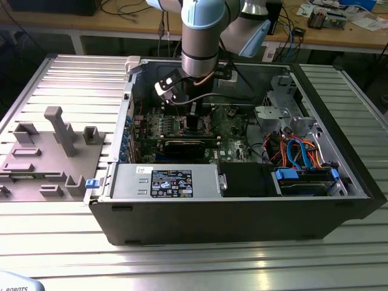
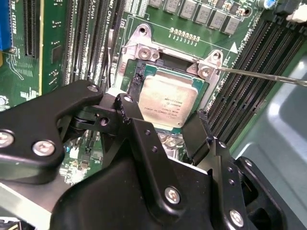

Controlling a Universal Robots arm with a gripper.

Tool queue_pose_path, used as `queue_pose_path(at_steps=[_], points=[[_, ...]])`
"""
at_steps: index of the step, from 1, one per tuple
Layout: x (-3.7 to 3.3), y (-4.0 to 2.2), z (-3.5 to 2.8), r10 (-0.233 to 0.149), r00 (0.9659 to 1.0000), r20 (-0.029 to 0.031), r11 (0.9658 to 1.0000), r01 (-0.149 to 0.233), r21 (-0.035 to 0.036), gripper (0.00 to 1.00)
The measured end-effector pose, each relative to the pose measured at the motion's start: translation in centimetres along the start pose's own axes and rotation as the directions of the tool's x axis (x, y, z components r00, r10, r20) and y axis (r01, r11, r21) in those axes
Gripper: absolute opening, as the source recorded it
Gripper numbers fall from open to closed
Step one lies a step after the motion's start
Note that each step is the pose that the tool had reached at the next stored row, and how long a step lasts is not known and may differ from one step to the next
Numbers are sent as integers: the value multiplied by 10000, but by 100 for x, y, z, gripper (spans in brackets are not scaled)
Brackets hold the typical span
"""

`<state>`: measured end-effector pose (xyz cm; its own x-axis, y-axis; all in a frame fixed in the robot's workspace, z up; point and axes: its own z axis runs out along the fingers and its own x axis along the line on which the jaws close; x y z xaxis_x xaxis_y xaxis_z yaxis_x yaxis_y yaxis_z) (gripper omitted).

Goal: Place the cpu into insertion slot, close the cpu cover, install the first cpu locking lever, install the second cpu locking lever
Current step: 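Place the cpu into insertion slot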

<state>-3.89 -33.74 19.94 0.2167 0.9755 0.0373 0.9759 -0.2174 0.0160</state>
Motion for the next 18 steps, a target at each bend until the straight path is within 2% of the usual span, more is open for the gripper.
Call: queue_pose_path(at_steps=[2,3,6,9,13,14,15,18], points=[[0,0,0,256,9997,4,9997,-256,-10,62],[-1,0,0,636,9980,12,9980,-636,-24,62],[-1,0,0,1089,9941,16,9940,-1089,-41,62],[-3,0,-19,1083,9941,16,9941,-1082,-42,62],[-4,1,-43,843,9964,10,9964,-843,-33,62],[-4,1,-44,485,9988,8,9988,-485,-18,62],[-4,1,-44,289,9996,5,9996,-289,-11,62],[-5,1,-42,-239,9997,-4,9997,239,9,62]])
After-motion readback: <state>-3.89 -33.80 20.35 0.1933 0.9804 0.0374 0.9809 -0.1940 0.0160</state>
